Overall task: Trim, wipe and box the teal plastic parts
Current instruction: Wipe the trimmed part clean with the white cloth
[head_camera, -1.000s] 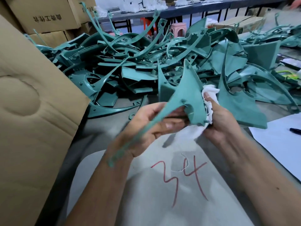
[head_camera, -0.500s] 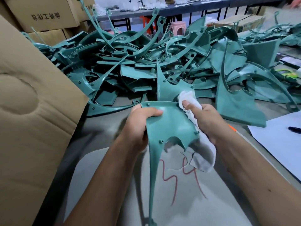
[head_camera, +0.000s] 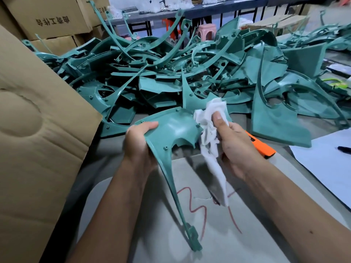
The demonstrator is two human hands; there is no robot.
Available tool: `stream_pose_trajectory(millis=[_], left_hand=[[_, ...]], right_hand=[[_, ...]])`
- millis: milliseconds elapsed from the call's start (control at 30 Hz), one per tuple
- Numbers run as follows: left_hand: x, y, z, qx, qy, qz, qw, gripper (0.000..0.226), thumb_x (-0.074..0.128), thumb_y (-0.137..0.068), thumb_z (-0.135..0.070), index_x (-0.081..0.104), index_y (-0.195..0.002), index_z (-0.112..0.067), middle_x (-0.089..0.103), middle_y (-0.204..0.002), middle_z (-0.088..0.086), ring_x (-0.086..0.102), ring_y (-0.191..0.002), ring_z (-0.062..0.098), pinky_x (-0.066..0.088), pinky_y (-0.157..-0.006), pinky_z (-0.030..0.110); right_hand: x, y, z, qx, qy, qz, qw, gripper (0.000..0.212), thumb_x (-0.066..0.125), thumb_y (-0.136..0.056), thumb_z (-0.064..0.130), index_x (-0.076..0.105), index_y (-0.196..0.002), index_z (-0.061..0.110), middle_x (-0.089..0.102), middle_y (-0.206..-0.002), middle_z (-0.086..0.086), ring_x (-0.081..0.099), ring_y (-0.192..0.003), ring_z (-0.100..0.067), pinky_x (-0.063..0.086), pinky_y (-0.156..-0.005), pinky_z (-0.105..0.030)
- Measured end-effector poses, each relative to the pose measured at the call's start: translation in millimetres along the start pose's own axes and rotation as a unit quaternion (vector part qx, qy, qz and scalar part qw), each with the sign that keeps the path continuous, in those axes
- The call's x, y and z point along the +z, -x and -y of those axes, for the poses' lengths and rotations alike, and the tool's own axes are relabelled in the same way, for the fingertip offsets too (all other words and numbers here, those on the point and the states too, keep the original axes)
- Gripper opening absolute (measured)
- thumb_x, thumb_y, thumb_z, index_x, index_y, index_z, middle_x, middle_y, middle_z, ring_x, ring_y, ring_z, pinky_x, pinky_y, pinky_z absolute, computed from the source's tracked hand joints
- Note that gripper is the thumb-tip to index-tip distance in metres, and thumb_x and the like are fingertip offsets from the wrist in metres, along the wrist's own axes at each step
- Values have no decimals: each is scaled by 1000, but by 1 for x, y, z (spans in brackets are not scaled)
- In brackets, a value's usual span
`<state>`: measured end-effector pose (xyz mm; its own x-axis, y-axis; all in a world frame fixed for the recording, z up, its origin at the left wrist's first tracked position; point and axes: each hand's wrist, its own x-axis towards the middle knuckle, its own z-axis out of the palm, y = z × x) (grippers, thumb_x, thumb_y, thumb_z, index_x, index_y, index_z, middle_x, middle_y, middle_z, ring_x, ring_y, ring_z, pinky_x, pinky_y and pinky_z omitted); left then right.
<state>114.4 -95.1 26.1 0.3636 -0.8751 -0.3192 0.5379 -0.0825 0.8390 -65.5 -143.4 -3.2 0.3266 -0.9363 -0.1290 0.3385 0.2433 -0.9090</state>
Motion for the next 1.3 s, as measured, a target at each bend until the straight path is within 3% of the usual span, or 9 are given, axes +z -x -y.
stream_pose_trajectory(millis=[167,333,433,567,700,900,1100,1233,1300], left_hand=[[-1,2,-1,6,-23,-10,1000,27,50,-97,-11,69,-101,7,75,-83,22,73,-62,30,56,-49,29],[7,16,-9,45,23,-16,999,49,52,-94,-12,52,-136,11,61,-128,36,60,-118,54,49,-103,60],[2,16,-20,55,30,-49,997,32,49,-100,-15,62,-117,9,75,-96,23,75,-83,34,62,-74,32],[-7,12,-27,54,12,-50,997,29,48,-104,-20,65,-91,-1,69,-57,7,64,-43,17,49,-40,18],[7,12,-13,46,29,-32,998,33,47,-100,-16,67,-114,6,74,-90,20,72,-76,33,59,-68,32],[24,8,24,33,94,-39,994,48,55,-92,-8,52,-138,6,65,-126,32,63,-118,50,48,-107,59],[12,2,25,-10,133,-13,991,34,48,-98,-17,69,-112,5,76,-99,21,76,-81,34,63,-66,33],[6,-5,25,-34,155,12,987,34,48,-99,-20,72,-94,4,76,-89,19,74,-69,28,61,-63,28],[-1,-14,24,-25,198,-8,980,36,42,-103,-18,61,-77,-2,62,-55,9,61,-42,16,49,-43,16]], right_hand=[[3,4,-7,-34,79,37,996,32,73,-83,48,68,-79,16,65,-68,-8,57,-54,-19,46,-59,-34],[6,3,-3,-132,150,34,979,44,70,-92,48,61,-59,20,58,-55,-2,49,-44,-13,38,-45,-21],[-5,5,-1,-167,265,49,948,54,65,-99,47,52,-54,20,47,-45,6,37,-38,-10,28,-41,-18],[-3,2,-4,-114,156,-47,980,48,58,-102,54,66,-64,25,63,-54,4,57,-44,-12,44,-46,-20],[2,-3,-7,-31,12,-62,998,57,57,-88,69,72,-103,17,81,-98,-9,79,-90,-26,63,-75,-39],[3,1,-12,-74,23,31,997,41,70,-86,51,80,-94,11,79,-100,-15,76,-87,-26,62,-79,-38],[14,9,-11,-152,126,15,980,76,59,-91,61,54,-75,-13,60,-67,-25,47,-57,-37,39,-61,-37],[8,6,-6,-290,275,42,916,57,47,-106,39,52,-64,2,50,-54,-6,46,-51,-17,35,-49,-30],[5,3,-6,-316,282,26,905,40,49,-106,31,54,-71,13,53,-61,6,48,-57,-4,38,-55,-19]])
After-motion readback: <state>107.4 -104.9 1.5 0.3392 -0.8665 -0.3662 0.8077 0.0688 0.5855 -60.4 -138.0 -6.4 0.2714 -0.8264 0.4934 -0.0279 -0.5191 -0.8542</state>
